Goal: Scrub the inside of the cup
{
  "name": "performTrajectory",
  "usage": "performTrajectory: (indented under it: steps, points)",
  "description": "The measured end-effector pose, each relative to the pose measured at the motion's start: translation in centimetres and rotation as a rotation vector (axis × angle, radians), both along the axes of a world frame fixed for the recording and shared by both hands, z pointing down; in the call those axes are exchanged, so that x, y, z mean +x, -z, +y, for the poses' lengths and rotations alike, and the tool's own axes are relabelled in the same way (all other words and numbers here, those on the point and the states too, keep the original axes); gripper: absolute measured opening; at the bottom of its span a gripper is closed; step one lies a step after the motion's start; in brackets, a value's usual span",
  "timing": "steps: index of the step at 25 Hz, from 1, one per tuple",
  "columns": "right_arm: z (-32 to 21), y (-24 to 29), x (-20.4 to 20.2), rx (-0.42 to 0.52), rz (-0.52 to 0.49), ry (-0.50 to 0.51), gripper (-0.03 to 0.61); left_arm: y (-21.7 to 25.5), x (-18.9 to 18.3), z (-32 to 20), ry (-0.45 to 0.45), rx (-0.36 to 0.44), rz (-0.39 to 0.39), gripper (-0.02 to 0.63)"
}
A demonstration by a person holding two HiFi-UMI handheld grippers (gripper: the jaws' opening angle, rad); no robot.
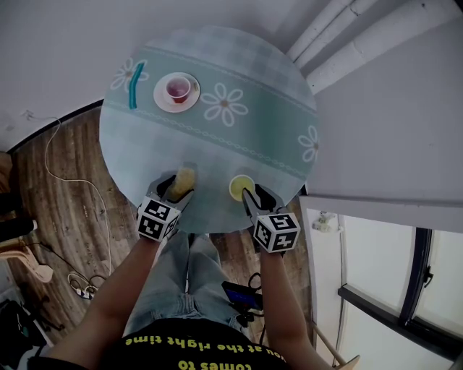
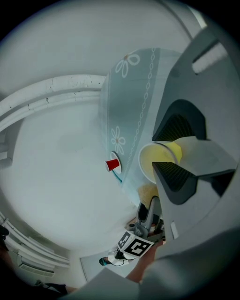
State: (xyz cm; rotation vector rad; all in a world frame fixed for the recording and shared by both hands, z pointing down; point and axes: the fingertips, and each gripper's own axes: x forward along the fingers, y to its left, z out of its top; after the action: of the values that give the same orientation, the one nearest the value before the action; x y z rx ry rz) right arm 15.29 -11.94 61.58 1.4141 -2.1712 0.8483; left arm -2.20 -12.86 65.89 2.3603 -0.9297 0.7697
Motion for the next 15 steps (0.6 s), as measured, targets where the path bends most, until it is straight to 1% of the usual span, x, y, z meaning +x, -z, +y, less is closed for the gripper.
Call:
performTrajectory:
  steps: [4, 8, 15]
  points:
    - [0.6, -0.5, 0.1, -0.020, 0.010, 0.006, 0.147, -0.3, -0.1, 0.3, -0.008, -0.012, -0.021, 0.268]
    - [1.1, -1.1, 0.4, -0.038, 0.015, 0.003, 0.137, -0.4, -0.1, 0.3, -0.023, -0.004, -0.049, 0.267]
    - [1.6, -1.4, 0.4, -0.046, 0.004, 0.003, 0.072, -0.5, 0.1, 0.7, -0.031, -0.022, -0.041, 0.249]
